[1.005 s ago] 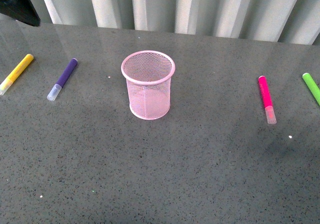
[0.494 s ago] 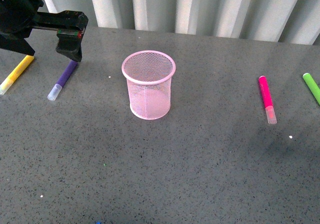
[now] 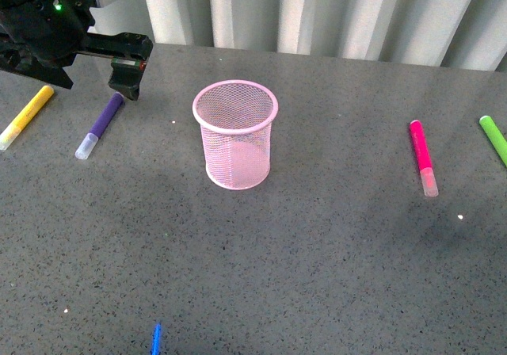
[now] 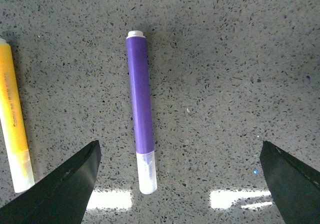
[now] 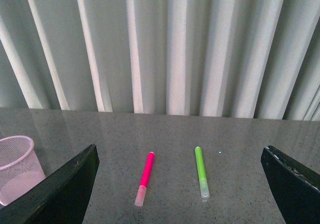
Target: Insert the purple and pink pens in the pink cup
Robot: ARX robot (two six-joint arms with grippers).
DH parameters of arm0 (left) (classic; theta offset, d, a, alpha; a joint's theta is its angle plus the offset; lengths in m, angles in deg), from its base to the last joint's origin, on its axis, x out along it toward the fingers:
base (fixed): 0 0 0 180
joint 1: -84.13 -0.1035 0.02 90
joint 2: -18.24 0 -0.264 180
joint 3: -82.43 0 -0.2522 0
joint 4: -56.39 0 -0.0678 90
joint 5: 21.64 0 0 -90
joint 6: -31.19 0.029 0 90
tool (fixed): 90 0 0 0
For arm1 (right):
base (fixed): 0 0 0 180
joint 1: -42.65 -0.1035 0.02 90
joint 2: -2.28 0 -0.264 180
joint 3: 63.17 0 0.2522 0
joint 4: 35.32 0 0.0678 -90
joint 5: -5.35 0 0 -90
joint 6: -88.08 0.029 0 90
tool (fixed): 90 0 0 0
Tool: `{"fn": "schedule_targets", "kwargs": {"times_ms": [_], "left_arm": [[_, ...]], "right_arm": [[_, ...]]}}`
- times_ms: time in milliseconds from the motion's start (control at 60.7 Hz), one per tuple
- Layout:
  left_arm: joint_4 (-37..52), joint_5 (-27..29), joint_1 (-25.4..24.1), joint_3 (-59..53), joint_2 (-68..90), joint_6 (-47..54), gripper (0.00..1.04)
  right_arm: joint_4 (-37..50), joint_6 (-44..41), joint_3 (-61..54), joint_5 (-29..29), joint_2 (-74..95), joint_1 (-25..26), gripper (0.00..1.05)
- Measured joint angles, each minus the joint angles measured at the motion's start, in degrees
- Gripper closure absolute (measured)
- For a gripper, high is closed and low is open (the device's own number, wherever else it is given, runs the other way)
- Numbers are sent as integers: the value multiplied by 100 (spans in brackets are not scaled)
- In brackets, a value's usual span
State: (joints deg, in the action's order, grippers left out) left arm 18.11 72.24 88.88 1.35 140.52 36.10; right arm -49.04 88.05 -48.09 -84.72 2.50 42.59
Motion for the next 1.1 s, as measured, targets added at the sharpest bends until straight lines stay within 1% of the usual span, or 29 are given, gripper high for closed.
{"fn": "schedule_targets", "kwargs": {"times_ms": [478,643,1022,1071,1104], "left_arm": [[-98,28,-15,673,911,-7,7],[-197,50,-83,1123,1244,-4,7],[-289,44,-212,1709,1759,4,7],[-315,7,-216,1735,1775,20,13],[-339,-57,-221,1738,1784,20,21]], "right_arm": [[0,0,0,0,0,0,7],[0,0,0,0,0,0,7],[0,0,0,0,0,0,7],[0,0,0,0,0,0,7],[0,0,0,0,0,0,7]]}}
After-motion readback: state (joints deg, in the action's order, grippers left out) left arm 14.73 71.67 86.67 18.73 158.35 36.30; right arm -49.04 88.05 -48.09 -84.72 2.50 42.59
